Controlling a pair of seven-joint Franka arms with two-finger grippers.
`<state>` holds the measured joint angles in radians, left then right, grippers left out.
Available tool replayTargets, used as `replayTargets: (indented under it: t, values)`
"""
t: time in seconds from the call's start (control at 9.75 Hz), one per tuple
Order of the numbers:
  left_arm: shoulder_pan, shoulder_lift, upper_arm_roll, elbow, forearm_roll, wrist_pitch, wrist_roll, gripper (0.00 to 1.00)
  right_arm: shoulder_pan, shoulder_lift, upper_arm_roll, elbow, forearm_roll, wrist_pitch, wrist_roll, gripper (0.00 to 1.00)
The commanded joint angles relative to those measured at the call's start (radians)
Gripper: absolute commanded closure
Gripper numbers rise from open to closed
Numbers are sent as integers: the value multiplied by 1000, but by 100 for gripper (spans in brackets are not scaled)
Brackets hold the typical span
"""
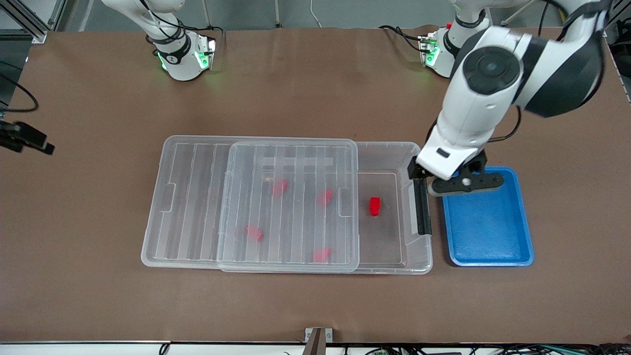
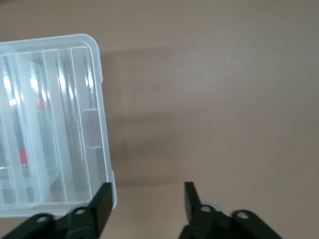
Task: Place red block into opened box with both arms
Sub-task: 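Open the left gripper to release the block and raise it away, then slide the lid back over the box with the right gripper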
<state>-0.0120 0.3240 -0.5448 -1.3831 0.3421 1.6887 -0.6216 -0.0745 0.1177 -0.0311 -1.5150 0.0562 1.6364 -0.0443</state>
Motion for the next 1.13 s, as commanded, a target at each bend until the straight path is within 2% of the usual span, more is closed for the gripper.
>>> replayTargets:
  t: [0.0, 0.1, 0.21, 0.31, 0.41, 0.62, 0.92, 1.03]
  values:
    - [53, -43, 0, 1, -53, -27, 64, 0, 9, 28, 7, -224, -3, 233, -163, 100]
    - [85, -96, 22, -10, -136, -26, 110, 0, -13, 66, 7, -270, 2, 302, -266, 100]
    - [87, -146, 99, -17, -213, -30, 175, 0, -16, 147, 8, -271, 17, 315, -313, 100]
    - [92, -222, 159, -74, -271, -64, 257, 0, -17, 201, 7, -267, 119, 324, -325, 100]
    - [95, -296, 218, -130, -311, -101, 337, 0, -8, 207, 7, -266, 152, 321, -327, 100]
    - [90, -373, 316, -171, -344, -203, 472, 0, 18, 211, 16, -271, 162, 316, -327, 100]
    - [90, -440, 324, -249, -342, -207, 549, 0, 61, 240, 34, -269, 169, 306, -313, 100]
    - [95, -445, 324, -251, -342, -211, 554, 0, 58, 246, 49, -267, 218, 306, -312, 100]
